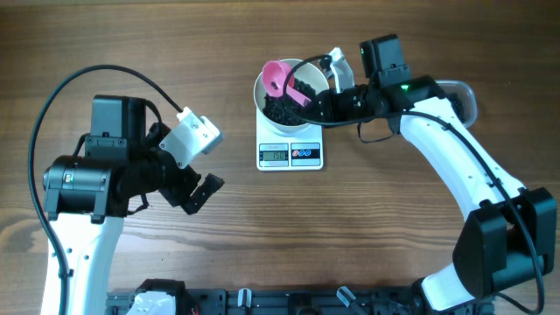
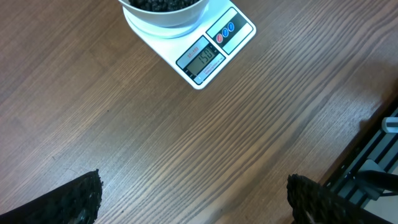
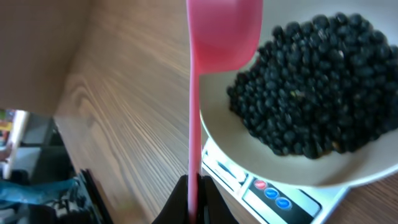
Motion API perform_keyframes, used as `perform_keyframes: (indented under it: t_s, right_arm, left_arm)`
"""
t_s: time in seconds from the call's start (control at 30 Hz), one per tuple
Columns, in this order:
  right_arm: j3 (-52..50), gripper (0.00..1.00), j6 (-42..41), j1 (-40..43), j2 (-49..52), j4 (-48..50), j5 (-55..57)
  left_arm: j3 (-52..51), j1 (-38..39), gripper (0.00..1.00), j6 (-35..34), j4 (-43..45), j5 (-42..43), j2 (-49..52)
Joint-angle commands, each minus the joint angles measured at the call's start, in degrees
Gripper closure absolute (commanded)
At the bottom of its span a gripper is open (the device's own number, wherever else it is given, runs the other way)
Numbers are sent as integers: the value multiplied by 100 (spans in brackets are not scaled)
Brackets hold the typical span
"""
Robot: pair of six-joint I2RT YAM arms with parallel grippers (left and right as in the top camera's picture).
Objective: Scoop item into bowl and weigh 150g on scale
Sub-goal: 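Tilt the scoop over the bowl to top up the beans, then move the empty scoop right past the bean tub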
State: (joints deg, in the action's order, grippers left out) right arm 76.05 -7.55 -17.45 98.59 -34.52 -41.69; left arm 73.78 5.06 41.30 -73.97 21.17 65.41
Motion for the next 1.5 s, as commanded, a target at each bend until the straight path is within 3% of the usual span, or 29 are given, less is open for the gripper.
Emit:
perform_keyframes:
  t_s: [0.0, 0.3, 0.57, 0.93, 1.13, 1.47]
  right_arm:
    - [173, 96, -553, 9, 83, 236, -304]
    - [173, 96, -1377, 9, 83, 533, -345]
    - [173, 96, -1563, 131, 79, 575, -450]
    - [173, 96, -1679, 1056, 79, 643, -1023]
    - [173, 96, -1626, 1714, 20, 457, -1266]
    - [173, 96, -402, 2813, -409, -1241, -892]
  left_arm:
    - [33, -46, 0, -15, 0, 131, -50]
    - [33, -46, 0, -15, 0, 131, -50]
    - [33, -46, 0, -15, 0, 131, -50]
    - [33, -46, 0, -15, 0, 131, -50]
    - [33, -46, 0, -15, 0, 131, -50]
    - [33, -46, 0, -15, 0, 131, -50]
